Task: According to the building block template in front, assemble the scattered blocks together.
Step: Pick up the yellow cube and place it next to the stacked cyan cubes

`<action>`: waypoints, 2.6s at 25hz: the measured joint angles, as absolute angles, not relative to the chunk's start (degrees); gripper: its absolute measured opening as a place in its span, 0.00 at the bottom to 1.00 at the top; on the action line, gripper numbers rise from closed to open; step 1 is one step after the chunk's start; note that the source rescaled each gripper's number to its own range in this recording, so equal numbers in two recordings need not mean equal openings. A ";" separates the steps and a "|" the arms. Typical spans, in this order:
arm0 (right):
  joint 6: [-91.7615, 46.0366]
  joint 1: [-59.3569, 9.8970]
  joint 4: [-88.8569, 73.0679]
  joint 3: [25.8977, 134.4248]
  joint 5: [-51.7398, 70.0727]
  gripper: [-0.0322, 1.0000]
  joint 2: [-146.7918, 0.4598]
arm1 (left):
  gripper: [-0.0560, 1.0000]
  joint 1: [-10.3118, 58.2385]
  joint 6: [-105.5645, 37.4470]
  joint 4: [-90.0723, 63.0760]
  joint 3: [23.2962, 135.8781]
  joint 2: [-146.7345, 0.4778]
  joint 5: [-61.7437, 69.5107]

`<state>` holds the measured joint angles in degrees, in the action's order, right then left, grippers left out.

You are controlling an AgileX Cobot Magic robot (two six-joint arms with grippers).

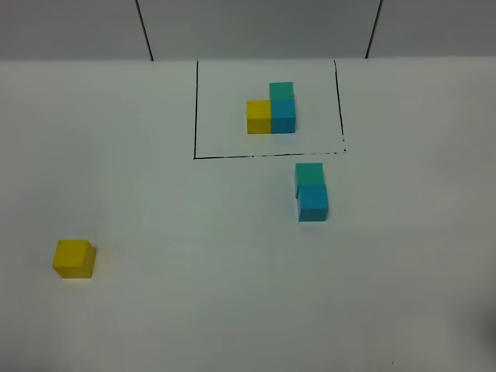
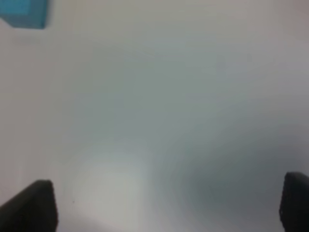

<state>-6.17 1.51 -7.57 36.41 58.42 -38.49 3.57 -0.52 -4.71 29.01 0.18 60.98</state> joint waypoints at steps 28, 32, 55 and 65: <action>-5.10 -1.03 -7.03 28.72 61.05 0.81 -2.35 | 0.64 3.57 -0.52 -4.71 29.01 0.18 60.98; -5.03 -1.03 -6.46 28.72 61.05 0.76 -2.35 | 0.64 3.57 -0.52 -4.71 29.01 0.18 60.98; -4.14 2.57 -4.21 28.72 61.11 0.74 -2.35 | 0.64 3.57 -0.52 -4.71 29.01 0.18 60.98; -4.01 2.85 -4.14 28.72 61.11 0.74 -2.35 | 0.64 3.57 -0.52 -4.71 29.01 0.18 60.98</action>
<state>-4.01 2.85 -4.14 28.72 61.11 -2.35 3.57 -0.52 -4.71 29.01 0.18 60.98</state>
